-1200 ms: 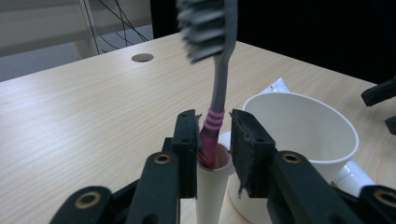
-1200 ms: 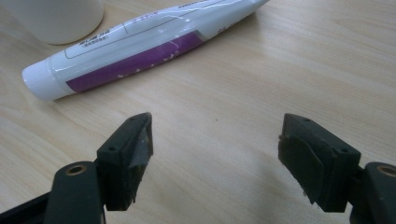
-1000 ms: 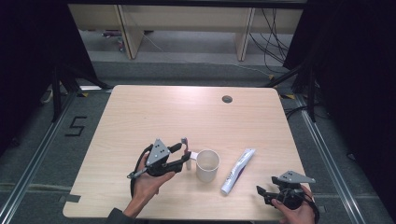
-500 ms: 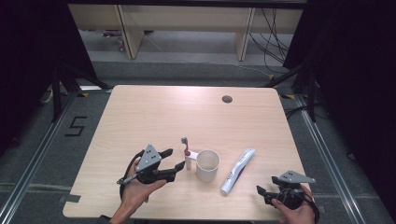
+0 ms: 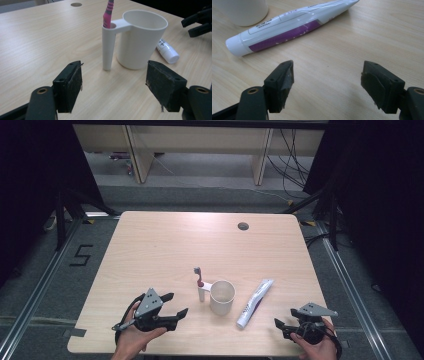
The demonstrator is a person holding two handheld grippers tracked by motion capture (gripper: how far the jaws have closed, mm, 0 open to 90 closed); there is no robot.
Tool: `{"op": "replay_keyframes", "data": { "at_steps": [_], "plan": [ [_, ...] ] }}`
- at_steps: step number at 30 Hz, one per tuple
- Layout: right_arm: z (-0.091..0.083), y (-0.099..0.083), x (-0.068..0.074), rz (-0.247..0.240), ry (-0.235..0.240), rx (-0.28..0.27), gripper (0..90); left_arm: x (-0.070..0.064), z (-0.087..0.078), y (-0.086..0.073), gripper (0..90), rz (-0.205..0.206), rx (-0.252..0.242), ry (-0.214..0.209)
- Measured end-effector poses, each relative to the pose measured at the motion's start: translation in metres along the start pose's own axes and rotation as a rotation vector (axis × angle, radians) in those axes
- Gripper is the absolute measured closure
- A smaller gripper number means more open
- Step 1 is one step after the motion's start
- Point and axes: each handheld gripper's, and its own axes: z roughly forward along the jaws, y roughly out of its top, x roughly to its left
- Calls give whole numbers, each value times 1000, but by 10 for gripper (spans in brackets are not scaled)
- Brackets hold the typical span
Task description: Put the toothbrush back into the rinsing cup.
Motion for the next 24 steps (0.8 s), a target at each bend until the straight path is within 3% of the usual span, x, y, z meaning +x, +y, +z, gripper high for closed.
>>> {"op": "replay_keyframes", "data": {
  "at_steps": [8, 13, 19, 24],
  "plan": [
    [-1, 2, 3, 2, -6, -18, 277, 2, -12, -14, 278, -15, 21, 9],
    [-1, 3, 5, -12, 15, -20, 292, 1, -15, -26, 278, -19, 42, 10],
    [0, 5, 8, -37, 29, -23, 332, 2, -10, -40, 278, 26, 101, 44],
    [1, 7, 13, -54, 38, -32, 373, 2, -6, -43, 277, 39, 101, 54]
  ]
}}
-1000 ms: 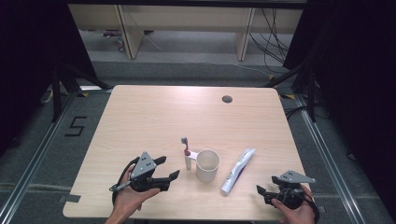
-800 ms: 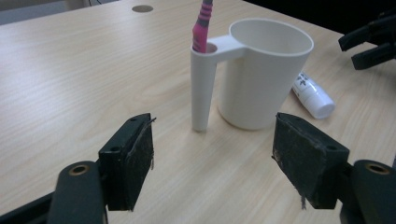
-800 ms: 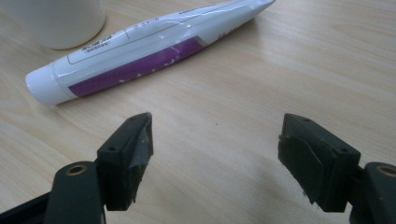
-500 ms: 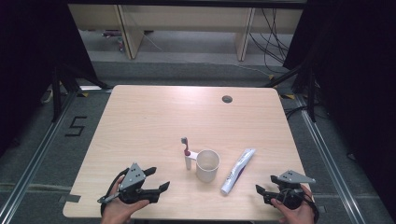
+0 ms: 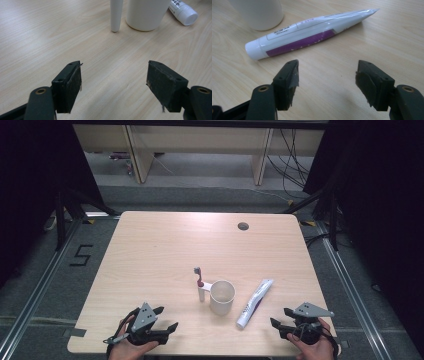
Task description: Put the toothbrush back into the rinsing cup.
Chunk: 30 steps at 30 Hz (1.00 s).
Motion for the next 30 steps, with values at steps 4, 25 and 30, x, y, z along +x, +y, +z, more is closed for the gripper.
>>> {"op": "replay_keyframes", "data": {
  "at_steps": [4, 25, 30],
  "plan": [
    [0, 2, 5, -6, 26, 2, 419, 1, 3, -1, 276, 14, 15, 3],
    [6, 17, 28, -28, 111, -57, 620, 0, 4, -1, 269, 16, 21, 0],
    [14, 22, 33, -57, 121, -49, 649, -1, 4, -1, 269, 12, 17, -6]
  ]
}}
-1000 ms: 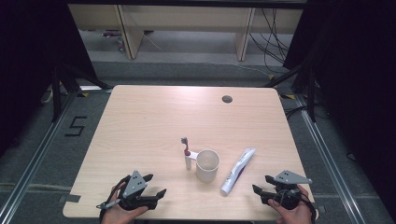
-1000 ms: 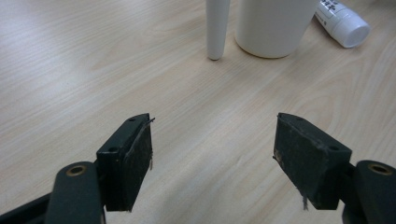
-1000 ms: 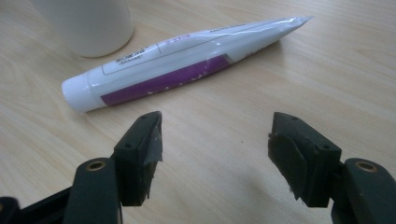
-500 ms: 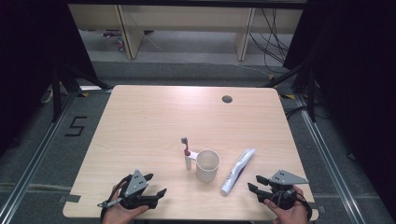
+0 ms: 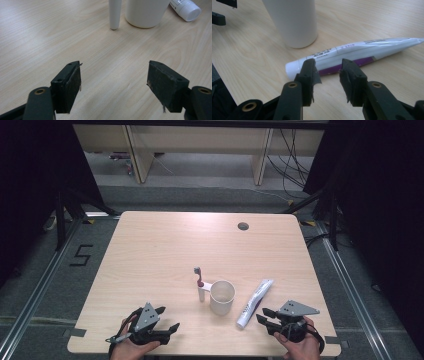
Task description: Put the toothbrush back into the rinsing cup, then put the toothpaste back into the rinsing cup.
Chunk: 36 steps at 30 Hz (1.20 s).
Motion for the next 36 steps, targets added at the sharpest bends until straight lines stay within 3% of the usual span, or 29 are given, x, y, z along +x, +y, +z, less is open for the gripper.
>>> {"op": "replay_keyframes", "data": {
  "at_steps": [1, 3, 4, 6, 8, 9, 10, 13, 15, 19, 20, 21, 25, 29, 30, 32, 36],
  "plan": [
    [2, 1, 3, 29, 15, 3, 653, 0, 0, 0, 269, 1, 0, -1],
    [4, 3, 3, -7, 12, -1, 666, 0, 0, 0, 269, -2, -1, -1],
    [4, 3, 6, 23, 24, 10, 672, 0, 0, 0, 269, -4, -1, 1],
    [7, 5, 5, -2, 41, 9, 690, 1, -1, 1, 269, 4, 9, -6],
    [8, 6, 10, 37, 41, 26, 710, 1, -2, 1, 268, 8, 9, -8],
    [10, 7, 7, -11, 35, 4, 722, 0, 0, 1, 268, -13, -9, -8],
    [11, 7, 10, 17, 49, 15, 736, 0, -1, 2, 268, -8, -3, -8],
    [17, 10, 11, -32, 68, 5, 779, 1, -1, 1, 268, -14, -6, -5],
    [20, 12, 15, -26, 75, 18, 809, 1, -1, 1, 268, -18, -6, -4],
    [28, 15, 20, -68, 87, 25, 835, 2, -2, 1, 268, 1, 7, 5],
    [30, 16, 24, -48, 95, 36, 837, 1, -2, 0, 268, -16, -6, 3],
    [32, 17, 23, -75, 95, 31, 836, 1, -2, 0, 268, -14, -4, 1],
    [39, 20, 28, -93, 104, 41, 837, 0, -3, -1, 268, -16, -9, -2],
    [47, 22, 32, -110, 119, 54, 836, 0, -2, 0, 268, -5, -6, -4],
    [48, 22, 35, -90, 115, 63, 836, -1, -2, 0, 268, -13, -3, 2],
    [53, 24, 34, -119, 119, 62, 837, -1, -1, -1, 268, -8, -1, -6],
    [59, 24, 38, -106, 119, 106, 840, -2, -2, 0, 268, 7, 1, -3]
  ]
}}
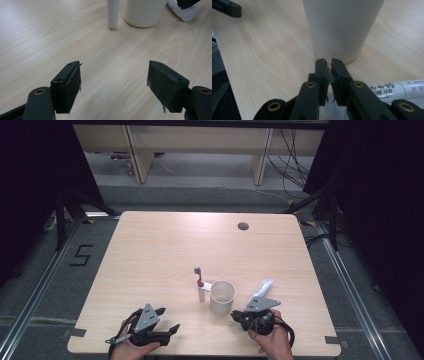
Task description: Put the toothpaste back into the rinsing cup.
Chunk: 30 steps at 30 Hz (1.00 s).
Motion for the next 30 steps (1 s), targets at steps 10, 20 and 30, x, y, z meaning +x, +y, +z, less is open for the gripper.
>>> {"op": "replay_keyframes", "data": {
  "at_steps": [10, 20, 30],
  "plan": [
    [0, -4, -3, -9, 6, 48, 854, 0, 0, -1, 268, 4, 10, 0],
    [-13, -17, -2, -25, 10, 81, 854, -2, 1, 0, 268, -5, 2, -4],
    [-33, -29, -2, -29, -5, 111, 866, -1, 0, 0, 268, 11, 14, -9]
  ]
}}
